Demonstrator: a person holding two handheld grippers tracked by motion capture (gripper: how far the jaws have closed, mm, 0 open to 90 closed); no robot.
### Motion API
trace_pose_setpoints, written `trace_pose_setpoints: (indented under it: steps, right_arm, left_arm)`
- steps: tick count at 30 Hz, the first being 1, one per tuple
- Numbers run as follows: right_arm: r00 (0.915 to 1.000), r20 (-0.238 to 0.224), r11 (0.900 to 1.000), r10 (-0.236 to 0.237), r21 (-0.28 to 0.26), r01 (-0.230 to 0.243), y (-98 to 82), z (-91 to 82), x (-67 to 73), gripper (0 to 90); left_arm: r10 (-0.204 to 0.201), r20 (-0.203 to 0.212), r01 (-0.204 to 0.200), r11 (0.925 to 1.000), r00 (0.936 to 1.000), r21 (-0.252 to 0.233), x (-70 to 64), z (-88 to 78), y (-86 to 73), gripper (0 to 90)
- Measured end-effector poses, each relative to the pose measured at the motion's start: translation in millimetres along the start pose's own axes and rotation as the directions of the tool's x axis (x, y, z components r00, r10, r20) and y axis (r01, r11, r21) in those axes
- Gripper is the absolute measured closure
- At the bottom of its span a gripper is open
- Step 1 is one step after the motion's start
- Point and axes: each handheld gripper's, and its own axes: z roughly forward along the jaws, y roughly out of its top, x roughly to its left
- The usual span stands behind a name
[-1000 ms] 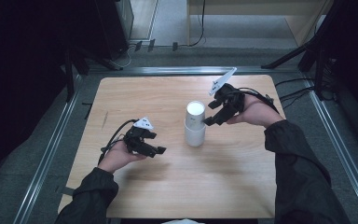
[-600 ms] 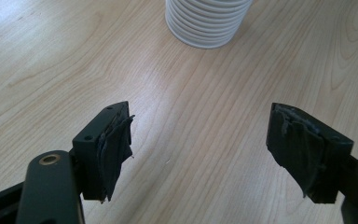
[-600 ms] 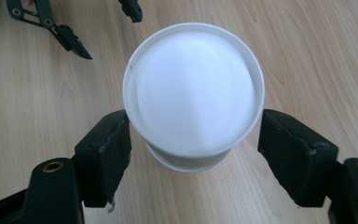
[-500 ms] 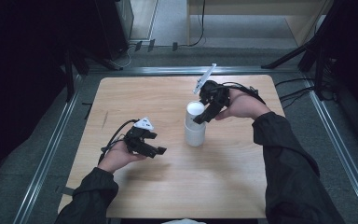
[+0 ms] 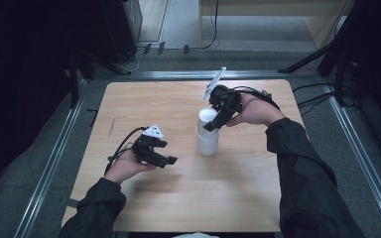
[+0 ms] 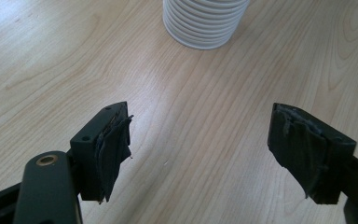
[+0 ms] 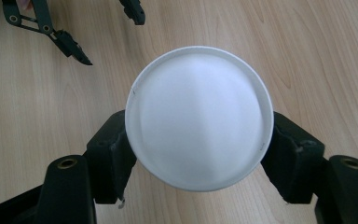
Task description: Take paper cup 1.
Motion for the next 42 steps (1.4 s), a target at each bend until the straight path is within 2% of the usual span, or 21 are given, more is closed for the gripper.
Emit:
trace_pose_setpoints:
  steps: [12, 23, 31, 40, 42]
  right_arm:
    - [0.9999, 0.002, 1.0, 0.016, 0.025, -0.016, 2.9, -4.3, -0.3, 32.9]
    - [0.9989, 0.005, 0.999, 0.046, 0.018, -0.046, 10.0, -21.6, 1.1, 33.5]
    - [0.9976, 0.012, 0.998, 0.069, 0.011, -0.069, 17.9, -41.4, 5.3, 33.8]
    - [0.9983, 0.03, 0.999, 0.051, -0.013, -0.05, 26.8, -71.2, 15.0, 34.2]
    - [0.9985, 0.045, 0.999, 0.029, -0.027, -0.028, 29.2, -82.3, 21.4, 34.3]
  left_arm:
    - [0.003, -0.002, -0.004, 1.0, 1.0, -0.002, 0.4, -0.9, 0.1, 21.1]
    - [0.002, -0.002, -0.002, 1.0, 1.0, -0.008, 0.7, -2.6, 0.1, 20.7]
    - [0.002, -0.002, -0.002, 0.9999, 1.0, -0.01, 0.8, -2.8, 0.0, 20.6]
    - [0.003, -0.003, -0.003, 0.9999, 1.0, -0.012, 1.0, -2.8, -0.2, 20.6]
    - [0.002, -0.003, -0.002, 0.9999, 1.0, -0.015, 1.3, -3.1, -0.3, 20.6]
